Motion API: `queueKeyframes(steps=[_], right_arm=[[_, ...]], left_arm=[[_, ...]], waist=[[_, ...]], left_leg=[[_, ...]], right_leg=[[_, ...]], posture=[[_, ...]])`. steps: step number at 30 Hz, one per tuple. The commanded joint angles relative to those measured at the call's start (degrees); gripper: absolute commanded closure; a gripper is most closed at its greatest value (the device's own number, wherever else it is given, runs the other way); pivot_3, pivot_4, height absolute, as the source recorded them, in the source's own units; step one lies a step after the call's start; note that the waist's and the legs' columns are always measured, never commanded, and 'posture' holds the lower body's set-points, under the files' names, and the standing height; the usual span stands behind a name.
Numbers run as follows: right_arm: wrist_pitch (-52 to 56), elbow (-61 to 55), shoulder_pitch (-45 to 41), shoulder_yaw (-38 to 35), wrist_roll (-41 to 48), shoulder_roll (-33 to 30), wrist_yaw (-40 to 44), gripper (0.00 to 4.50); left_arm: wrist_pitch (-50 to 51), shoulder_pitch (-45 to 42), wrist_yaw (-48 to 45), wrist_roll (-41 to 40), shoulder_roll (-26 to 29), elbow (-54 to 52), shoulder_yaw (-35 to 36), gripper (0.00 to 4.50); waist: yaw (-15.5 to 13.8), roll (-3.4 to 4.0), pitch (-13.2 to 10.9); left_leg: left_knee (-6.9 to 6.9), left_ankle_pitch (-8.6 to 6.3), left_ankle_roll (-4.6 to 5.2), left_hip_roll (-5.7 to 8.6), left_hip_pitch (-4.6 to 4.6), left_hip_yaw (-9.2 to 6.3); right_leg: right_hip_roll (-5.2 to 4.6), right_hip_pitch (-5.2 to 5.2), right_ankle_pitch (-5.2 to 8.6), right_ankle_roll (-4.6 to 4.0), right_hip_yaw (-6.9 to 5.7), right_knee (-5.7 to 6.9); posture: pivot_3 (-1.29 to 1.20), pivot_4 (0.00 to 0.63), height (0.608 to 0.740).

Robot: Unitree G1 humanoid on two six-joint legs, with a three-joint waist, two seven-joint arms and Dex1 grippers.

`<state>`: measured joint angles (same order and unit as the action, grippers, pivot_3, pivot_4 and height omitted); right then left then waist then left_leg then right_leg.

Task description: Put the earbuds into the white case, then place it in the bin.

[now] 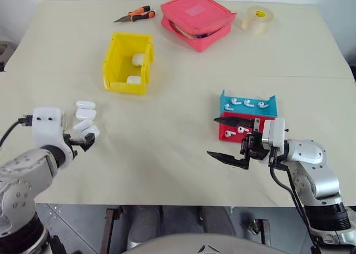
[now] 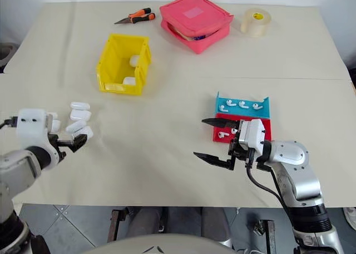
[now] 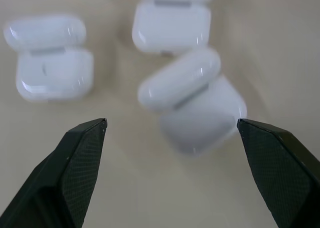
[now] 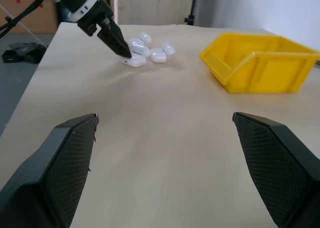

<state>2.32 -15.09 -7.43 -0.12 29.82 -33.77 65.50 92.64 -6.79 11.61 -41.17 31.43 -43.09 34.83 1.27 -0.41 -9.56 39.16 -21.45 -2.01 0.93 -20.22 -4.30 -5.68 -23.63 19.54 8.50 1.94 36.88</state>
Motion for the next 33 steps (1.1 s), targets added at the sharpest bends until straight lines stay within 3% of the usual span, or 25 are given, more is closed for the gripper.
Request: queueKeyframes(steps=[1,13,27,33], right_arm=[[0.2,0.8,-1.9,0.0,1.3,-0.2,1.8,0.0],[0.7,1.3,-2.7,-0.2,1.2,0.7,1.9,0.0],[0.4,0.4,-1.1,-0.4,0.6,2.2,-0.6,0.0],[0.3,0.4,-0.8,0.0,0.4,2.7,-1.1,0.0]], left_arm=[[-0.1,1.6,3.6,-1.5,-5.1,-4.1,1.4,0.06],[-0.1,-3.7,10.7,4.2,-15.0,-2.7,-2.7,0.06],[-0.1,-7.4,7.3,12.6,-15.7,1.2,-5.3,0.06],[-0.1,-8.0,4.5,16.0,-15.2,2.1,-5.7,1.59]], waist=[[-0.2,0.0,0.0],[-1.1,-0.02,0.0],[-1.1,-0.03,0.0],[-1.1,-0.03,0.0]], left_leg=[[0.01,-0.01,0.01,0.02,0.01,0.0],[0.04,-0.02,0.03,0.19,0.0,0.02],[0.04,-0.01,0.03,0.18,0.01,0.04],[0.03,-0.01,0.02,0.18,0.01,0.03]], right_leg=[[-0.03,0.04,0.0,0.0,0.01,-0.02],[-0.08,0.03,0.0,0.01,-0.01,-0.01],[-0.05,0.02,-0.01,0.01,-0.01,-0.01],[-0.04,0.02,-0.01,0.01,-0.02,-0.01]], posture=[[0.0,0.15,0.74],[0.0,0.15,0.74],[0.0,0.15,0.74],[0.0,0.15,0.74]])
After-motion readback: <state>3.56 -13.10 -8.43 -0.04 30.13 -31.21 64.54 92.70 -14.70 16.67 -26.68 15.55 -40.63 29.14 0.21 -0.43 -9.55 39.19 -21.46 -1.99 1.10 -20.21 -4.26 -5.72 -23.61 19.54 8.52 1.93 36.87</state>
